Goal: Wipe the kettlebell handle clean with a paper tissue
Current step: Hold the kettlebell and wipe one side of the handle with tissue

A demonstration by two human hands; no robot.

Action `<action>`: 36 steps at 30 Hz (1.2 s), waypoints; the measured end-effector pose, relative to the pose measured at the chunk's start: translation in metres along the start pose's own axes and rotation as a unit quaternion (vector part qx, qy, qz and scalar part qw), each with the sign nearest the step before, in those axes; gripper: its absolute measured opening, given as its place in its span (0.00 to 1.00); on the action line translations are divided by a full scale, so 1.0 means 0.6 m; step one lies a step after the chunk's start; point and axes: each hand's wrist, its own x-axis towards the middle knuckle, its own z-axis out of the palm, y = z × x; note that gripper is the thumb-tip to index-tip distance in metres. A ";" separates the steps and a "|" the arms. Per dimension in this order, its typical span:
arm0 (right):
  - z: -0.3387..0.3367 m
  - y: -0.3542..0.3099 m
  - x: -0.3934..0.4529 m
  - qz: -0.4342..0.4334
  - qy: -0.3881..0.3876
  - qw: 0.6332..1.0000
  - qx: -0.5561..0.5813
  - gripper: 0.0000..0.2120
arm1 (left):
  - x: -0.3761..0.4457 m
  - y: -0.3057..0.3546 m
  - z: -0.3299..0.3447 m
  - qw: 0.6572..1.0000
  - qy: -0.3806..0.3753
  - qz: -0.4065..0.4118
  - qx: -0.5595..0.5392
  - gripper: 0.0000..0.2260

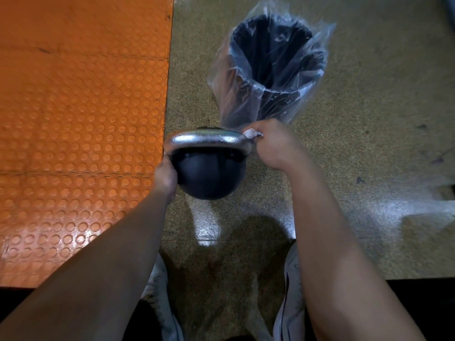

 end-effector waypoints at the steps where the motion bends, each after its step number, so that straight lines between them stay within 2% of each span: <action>1: 0.001 -0.007 0.002 -0.008 -0.012 1.000 -0.004 0.21 | 0.001 0.000 -0.002 1.000 -0.003 -0.004 -0.003 0.24; 4: -0.008 -0.027 0.002 -0.034 -0.023 0.999 0.017 0.22 | -0.001 0.002 0.000 1.000 -0.005 -0.008 -0.011 0.24; 12: -0.005 -0.030 0.012 -0.024 -0.032 0.999 0.008 0.20 | -0.007 0.003 0.005 1.000 -0.002 0.004 -0.010 0.24; 18: -0.013 -0.008 -0.005 0.001 0.004 0.999 0.041 0.17 | 0.002 -0.001 -0.001 1.000 -0.007 -0.014 -0.008 0.26; 23: 0.002 -0.027 0.006 -0.017 -0.013 0.999 0.036 0.23 | -0.004 0.003 0.002 1.000 -0.012 -0.020 -0.020 0.26; 28: -0.004 0.000 -0.004 -0.006 0.014 0.998 0.062 0.19 | -0.006 0.003 0.008 1.000 -0.005 -0.009 -0.027 0.23; 31: 0.010 -0.002 0.006 -0.011 -0.004 0.999 0.040 0.20 | -0.007 0.002 0.007 1.000 -0.007 -0.004 -0.026 0.24; 36: -0.008 -0.011 0.001 -0.033 0.000 0.996 0.078 0.19 | -0.005 0.002 0.005 1.000 -0.001 -0.006 -0.016 0.24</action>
